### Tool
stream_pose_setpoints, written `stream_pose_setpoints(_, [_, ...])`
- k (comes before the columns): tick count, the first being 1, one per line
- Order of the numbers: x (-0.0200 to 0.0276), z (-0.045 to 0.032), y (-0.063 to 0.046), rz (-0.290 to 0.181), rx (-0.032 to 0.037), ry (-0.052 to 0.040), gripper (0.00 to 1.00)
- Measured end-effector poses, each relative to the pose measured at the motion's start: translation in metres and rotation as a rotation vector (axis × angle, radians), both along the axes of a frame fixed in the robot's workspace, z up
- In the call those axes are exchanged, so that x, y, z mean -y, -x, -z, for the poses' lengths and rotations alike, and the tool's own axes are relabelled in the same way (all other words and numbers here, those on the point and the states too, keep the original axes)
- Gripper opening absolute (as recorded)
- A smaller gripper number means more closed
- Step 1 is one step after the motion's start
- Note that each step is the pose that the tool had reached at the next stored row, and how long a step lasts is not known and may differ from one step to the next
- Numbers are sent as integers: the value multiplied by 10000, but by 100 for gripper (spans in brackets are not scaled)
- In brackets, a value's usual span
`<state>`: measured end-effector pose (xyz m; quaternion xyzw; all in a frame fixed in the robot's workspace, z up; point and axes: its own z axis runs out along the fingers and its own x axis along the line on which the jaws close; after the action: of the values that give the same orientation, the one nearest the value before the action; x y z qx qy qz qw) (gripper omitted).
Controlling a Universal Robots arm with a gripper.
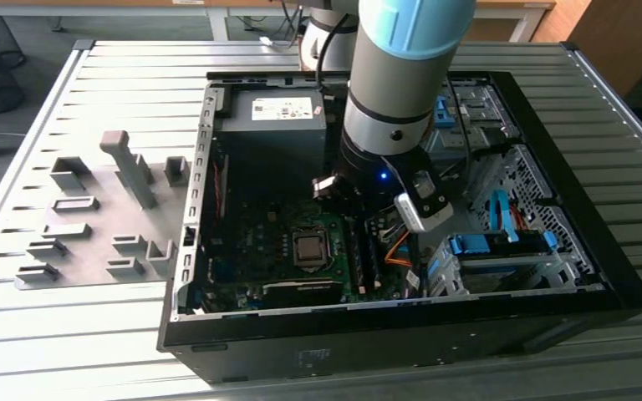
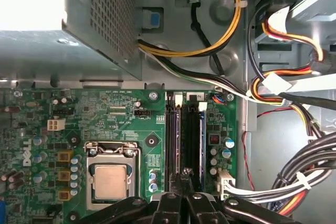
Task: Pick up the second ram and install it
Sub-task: 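Press down the second ram until it locks into place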
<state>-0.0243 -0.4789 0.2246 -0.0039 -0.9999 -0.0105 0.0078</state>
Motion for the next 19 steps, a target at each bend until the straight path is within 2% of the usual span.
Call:
stream_pose_setpoints(8, [0,70,0,0,-6,6,11])
stream_pose_setpoints(11, [2,102,1,0,-31,22,11])
stream_pose_setpoints(13, [0,100,0,0,-32,23,11])
stream_pose_setpoints(15, [-5,60,-2,1,-16,-23,11])
stream_pose_setpoints(19, [0,-119,1,0,-25,2,11])
